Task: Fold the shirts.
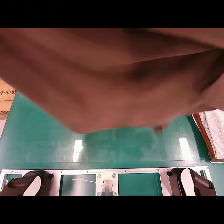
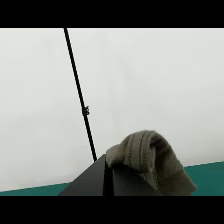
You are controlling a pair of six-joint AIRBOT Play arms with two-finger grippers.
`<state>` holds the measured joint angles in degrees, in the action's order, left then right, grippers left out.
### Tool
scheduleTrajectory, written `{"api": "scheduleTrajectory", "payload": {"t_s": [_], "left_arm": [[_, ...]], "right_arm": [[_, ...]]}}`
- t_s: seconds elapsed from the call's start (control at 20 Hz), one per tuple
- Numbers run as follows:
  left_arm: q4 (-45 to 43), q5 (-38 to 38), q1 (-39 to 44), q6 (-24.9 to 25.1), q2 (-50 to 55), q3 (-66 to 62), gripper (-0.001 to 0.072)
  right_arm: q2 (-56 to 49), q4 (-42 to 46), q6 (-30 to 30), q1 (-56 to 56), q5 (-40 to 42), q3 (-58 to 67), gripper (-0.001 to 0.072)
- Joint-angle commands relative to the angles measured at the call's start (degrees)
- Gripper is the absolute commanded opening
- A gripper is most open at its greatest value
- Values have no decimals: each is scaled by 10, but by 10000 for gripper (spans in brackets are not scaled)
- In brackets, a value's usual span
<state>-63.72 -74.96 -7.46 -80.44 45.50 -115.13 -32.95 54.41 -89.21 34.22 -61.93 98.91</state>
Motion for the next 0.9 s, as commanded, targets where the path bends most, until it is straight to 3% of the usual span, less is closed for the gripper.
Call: {"api": "scheduleTrajectory", "payload": {"t_s": [0.0, 0.15, 0.25, 0.45, 0.65, 0.8, 0.85], "left_arm": [[-37, -6, -1, -5, 43, -12, 20], [15, -5, -1, 3, 124, 38, 20], [68, 4, -1, 34, 196, 94, 20], [133, 83, 0, 73, 347, 198, 20], [186, 183, 23, 99, 477, 207, 20], [185, 266, 70, 120, 534, 207, 22], [184, 276, 79, 119, 546, 207, 80]], "right_arm": [[-8, -17, -4, 4, 0, -49, 16], [-47, -127, 66, -1, 21, -179, 16], [-91, -196, 131, -26, 63, -278, 16], [-223, -210, 240, -134, 207, -420, 16], [-418, -210, 284, -214, 326, -410, 16], [-545, -210, 284, -223, 325, -337, 17], [-569, -210, 284, -221, 318, -319, 67]]}}
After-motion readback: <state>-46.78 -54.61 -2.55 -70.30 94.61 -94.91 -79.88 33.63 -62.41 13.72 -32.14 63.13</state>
